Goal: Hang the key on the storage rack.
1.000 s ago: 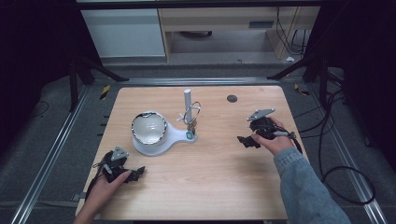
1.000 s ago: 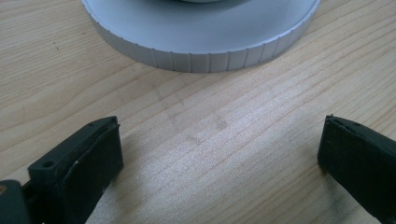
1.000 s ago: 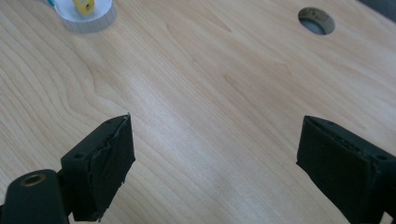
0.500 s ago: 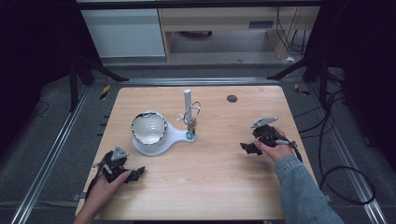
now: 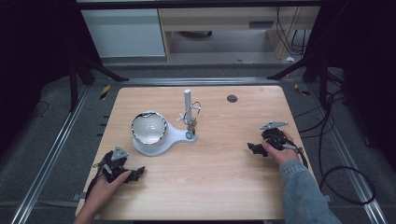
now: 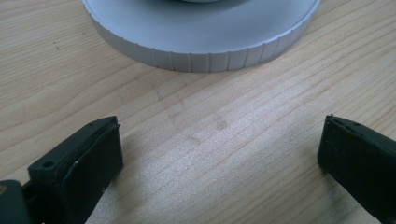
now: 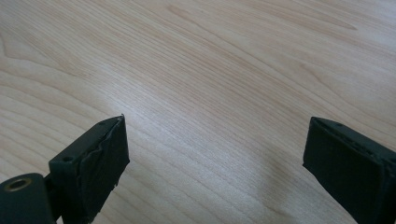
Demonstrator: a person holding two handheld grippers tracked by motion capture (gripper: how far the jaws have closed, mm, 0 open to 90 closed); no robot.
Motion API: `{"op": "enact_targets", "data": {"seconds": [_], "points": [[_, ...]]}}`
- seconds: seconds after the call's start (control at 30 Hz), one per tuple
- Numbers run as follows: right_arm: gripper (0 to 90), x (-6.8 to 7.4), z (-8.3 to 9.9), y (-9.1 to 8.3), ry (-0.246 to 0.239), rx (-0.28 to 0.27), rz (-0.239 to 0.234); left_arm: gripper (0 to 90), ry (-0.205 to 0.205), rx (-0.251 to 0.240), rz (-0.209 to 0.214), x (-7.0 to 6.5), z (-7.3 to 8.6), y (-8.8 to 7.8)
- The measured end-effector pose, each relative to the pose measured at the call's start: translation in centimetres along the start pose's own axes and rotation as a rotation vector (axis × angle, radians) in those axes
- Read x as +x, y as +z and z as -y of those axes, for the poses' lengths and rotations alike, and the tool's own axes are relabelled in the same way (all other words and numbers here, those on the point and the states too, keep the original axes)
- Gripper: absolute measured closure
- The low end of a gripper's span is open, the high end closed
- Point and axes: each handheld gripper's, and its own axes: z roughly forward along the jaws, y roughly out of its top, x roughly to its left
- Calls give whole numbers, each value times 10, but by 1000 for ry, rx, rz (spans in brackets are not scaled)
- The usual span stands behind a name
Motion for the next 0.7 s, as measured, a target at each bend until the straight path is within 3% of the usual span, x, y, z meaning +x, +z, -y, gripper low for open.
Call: {"op": "enact_targets", "data": {"seconds": [0.43, 0.7], "points": [[37, 0, 14, 11, 30, 11, 27, 0, 2, 0, 0, 0, 0, 0], [3, 2, 20, 12, 57, -32, 45, 0, 1, 0, -1, 0, 0, 0]]}}
